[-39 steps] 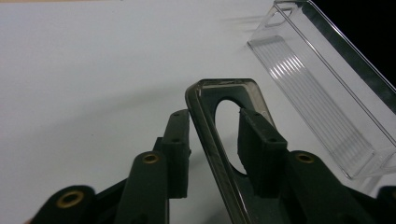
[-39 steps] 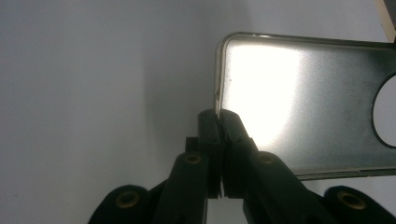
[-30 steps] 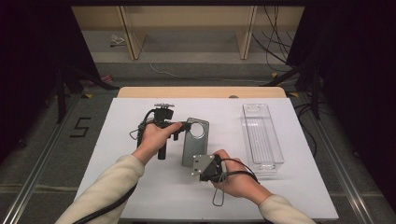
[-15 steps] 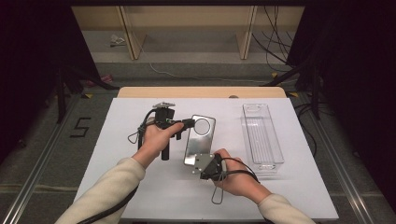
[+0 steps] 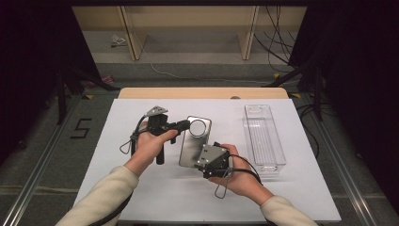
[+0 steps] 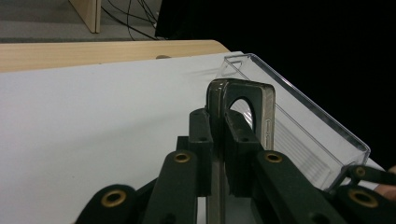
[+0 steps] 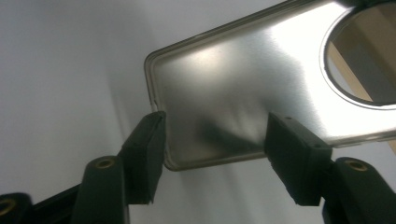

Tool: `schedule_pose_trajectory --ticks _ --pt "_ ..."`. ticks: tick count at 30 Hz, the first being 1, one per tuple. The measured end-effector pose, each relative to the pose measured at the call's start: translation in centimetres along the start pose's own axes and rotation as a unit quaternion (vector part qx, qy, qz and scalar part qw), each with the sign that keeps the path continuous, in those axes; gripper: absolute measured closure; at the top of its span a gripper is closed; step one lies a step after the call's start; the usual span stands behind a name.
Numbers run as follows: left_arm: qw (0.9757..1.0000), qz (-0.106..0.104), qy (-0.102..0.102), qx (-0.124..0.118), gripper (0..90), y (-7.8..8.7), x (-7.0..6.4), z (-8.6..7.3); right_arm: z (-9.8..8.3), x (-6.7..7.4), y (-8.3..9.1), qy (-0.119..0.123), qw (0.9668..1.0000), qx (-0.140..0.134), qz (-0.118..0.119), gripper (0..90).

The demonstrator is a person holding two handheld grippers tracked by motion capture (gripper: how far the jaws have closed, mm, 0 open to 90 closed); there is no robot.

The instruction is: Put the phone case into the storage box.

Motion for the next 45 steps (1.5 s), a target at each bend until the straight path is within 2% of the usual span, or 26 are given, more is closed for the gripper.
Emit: schedule_pose_trajectory --ticks 4,10,15,25,40,45 --pt "0.9998 -0.001 -0.016 -0.014 82.4 0.8 0.0 -0.1 0.0 -0.3 0.0 -0.021 0.9996 -0.015 -0.007 32.2" --pt "0.9983 0.011 -0.046 -0.035 82.3 2.1 0.0 -0.4 0.0 -0.8 0.4 -0.049 0.9980 -0.035 -0.018 28.5" --pt "0.9976 0.015 -0.043 -0.052 82.4 2.7 0.2 -1.3 0.0 -1.3 0.6 -0.076 0.9955 -0.051 -0.024 26.8" --pt "0.9960 0.015 -0.044 -0.076 82.3 3.6 0.2 -1.8 -0.4 -2.1 0.8 -0.121 0.9904 -0.056 -0.038 24.4" --pt "0.9955 0.013 -0.058 -0.073 82.3 3.6 0.1 -2.3 -1.1 -3.1 1.1 -0.177 0.9815 -0.059 -0.044 23.1" --pt "0.9950 0.011 -0.066 -0.073 82.3 3.7 0.0 -2.2 -1.2 -3.2 1.2 -0.184 0.9803 -0.058 -0.042 23.2"
Point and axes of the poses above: each handheld gripper's, and its own axes: y roughly backward along the jaws, z roughly out of its top, x roughly to its left, the point moved 2 cm from there along -y, roughly forward along the jaws, and after that the axes turned 4 degrees about -z, right-handed, at the moved point
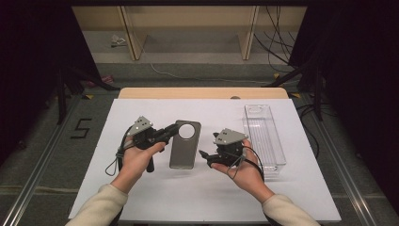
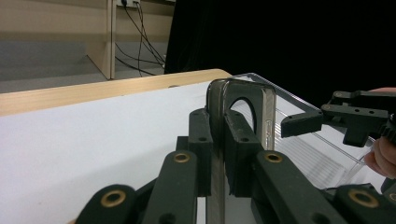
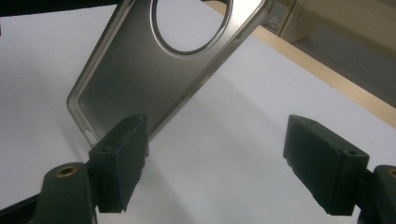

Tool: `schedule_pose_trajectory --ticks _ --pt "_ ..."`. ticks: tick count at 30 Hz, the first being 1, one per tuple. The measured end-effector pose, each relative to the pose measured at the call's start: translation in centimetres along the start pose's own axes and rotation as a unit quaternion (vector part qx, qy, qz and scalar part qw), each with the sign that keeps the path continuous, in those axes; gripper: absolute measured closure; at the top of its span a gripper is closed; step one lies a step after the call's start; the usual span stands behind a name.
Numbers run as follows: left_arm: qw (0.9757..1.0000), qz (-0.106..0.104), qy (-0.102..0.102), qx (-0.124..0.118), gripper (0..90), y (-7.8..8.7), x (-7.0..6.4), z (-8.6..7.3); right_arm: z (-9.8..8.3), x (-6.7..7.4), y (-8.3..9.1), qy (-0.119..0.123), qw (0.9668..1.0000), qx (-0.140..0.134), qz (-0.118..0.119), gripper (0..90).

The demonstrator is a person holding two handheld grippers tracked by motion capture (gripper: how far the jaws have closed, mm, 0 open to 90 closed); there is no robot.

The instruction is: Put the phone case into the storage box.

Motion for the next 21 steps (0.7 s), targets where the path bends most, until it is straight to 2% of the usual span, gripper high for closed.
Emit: schedule_pose_trajectory --ticks 21 --pt "0.9999 -0.010 -0.008 -0.009 82.3 -0.25 -0.29 0.04 0.00 -0.26 0.00 -0.012 0.9999 0.000 -0.006 23.0"
Point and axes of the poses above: each handheld gripper's, and its own axes: y roughly backward along the jaws, z roughly out of its top, x roughly to its left, the point moved 2 cm from there along -y, roughly forward along the jaws, and after that the axes turned 4 degrees about -z, right-handed, at the moved point
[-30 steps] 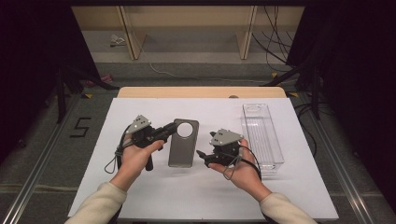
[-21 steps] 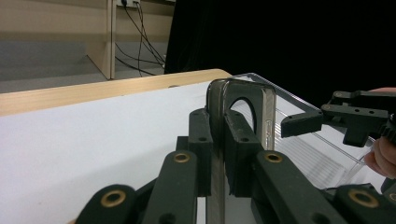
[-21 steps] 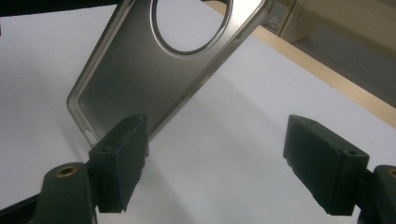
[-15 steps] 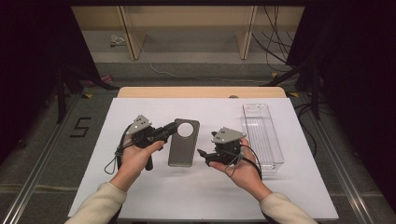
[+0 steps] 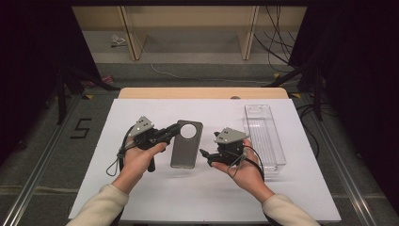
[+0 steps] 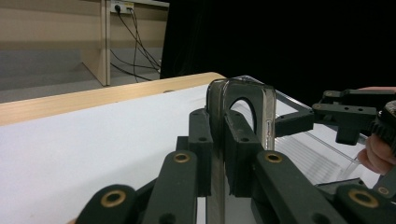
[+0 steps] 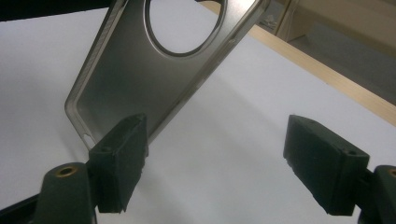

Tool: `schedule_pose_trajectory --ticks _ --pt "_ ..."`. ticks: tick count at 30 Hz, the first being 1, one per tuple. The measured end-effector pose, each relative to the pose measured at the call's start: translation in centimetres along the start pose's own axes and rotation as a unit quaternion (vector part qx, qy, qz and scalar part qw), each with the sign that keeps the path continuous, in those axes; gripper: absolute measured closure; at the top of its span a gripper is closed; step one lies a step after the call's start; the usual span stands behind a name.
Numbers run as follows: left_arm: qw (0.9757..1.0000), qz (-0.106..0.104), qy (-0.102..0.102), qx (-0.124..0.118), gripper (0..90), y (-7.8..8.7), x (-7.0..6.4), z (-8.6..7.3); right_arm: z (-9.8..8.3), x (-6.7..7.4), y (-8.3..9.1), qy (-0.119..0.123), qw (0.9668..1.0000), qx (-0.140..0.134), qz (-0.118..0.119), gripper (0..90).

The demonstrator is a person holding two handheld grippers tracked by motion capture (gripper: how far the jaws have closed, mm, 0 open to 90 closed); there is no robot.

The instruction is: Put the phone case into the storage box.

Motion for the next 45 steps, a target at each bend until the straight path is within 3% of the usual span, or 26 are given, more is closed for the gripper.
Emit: schedule_pose_trajectory --ticks 30,45 --pt "1.0000 -0.005 0.001 -0.007 82.3 -0.6 -0.4 -0.1 -0.1 -0.3 -0.1 -0.009 0.9999 -0.005 -0.007 22.9" --pt "0.9999 -0.009 -0.002 -0.008 82.2 -1.2 -0.9 -0.3 0.1 -0.8 0.0 -0.031 0.9992 -0.017 -0.021 26.2"
Point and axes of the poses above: each handheld gripper's, and its own axes: y roughly backward along the jaws, z roughly out of its top, x roughly to its left, the point moved 2 cm from there along -y, roughly forward along the jaws, and after that the axes turned 4 degrees about -z, right-handed, at the moved point
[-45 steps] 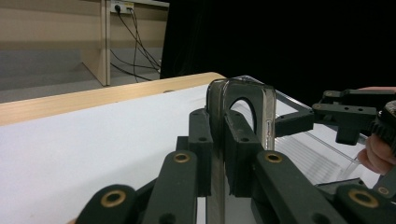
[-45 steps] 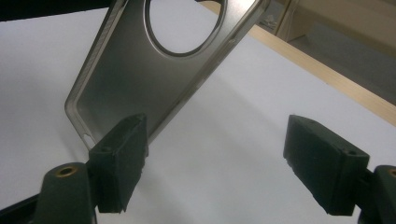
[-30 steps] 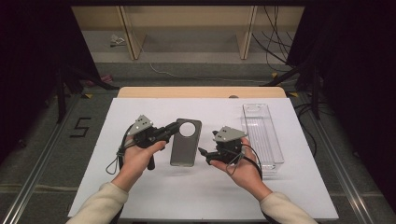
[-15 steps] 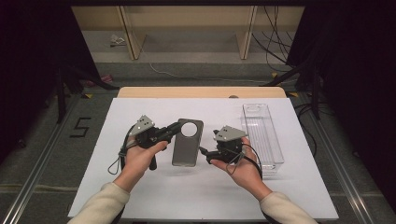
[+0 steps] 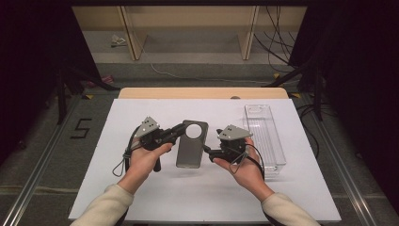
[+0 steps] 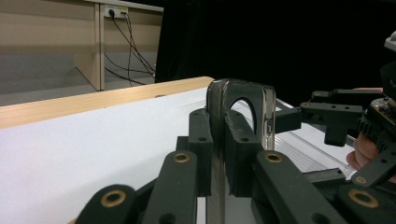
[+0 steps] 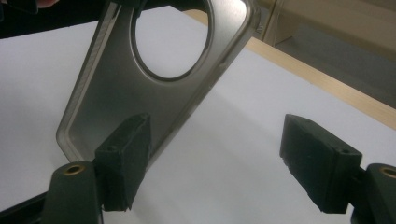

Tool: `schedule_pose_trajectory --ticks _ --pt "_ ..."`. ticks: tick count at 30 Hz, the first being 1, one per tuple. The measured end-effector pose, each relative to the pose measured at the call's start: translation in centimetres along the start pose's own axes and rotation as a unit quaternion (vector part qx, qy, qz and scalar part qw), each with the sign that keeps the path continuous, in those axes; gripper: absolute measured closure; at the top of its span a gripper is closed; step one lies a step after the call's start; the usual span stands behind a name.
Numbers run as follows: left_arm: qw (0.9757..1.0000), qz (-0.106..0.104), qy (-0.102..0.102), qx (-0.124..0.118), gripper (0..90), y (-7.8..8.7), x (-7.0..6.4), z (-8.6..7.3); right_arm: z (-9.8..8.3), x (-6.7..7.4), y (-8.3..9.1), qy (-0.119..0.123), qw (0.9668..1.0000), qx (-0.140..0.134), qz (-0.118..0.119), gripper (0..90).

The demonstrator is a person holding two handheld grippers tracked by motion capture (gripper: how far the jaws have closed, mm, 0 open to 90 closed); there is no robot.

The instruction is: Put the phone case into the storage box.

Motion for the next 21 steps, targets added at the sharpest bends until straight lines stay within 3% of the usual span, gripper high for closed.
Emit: schedule_pose_trajectory --ticks 21 --pt "0.9999 0.003 -0.010 -0.002 82.3 -0.5 -0.5 -0.3 1.3 -0.9 0.2 -0.045 0.9984 -0.034 -0.009 35.7"
Point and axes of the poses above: each handheld gripper's, and its own axes: y roughly backward along the jaws, z roughly out of its top, x roughly to its left, the point moved 2 cm from there along -y, roughly forward along the jaws, and after that the axes turned 4 degrees about -z, right-handed, at the moved point
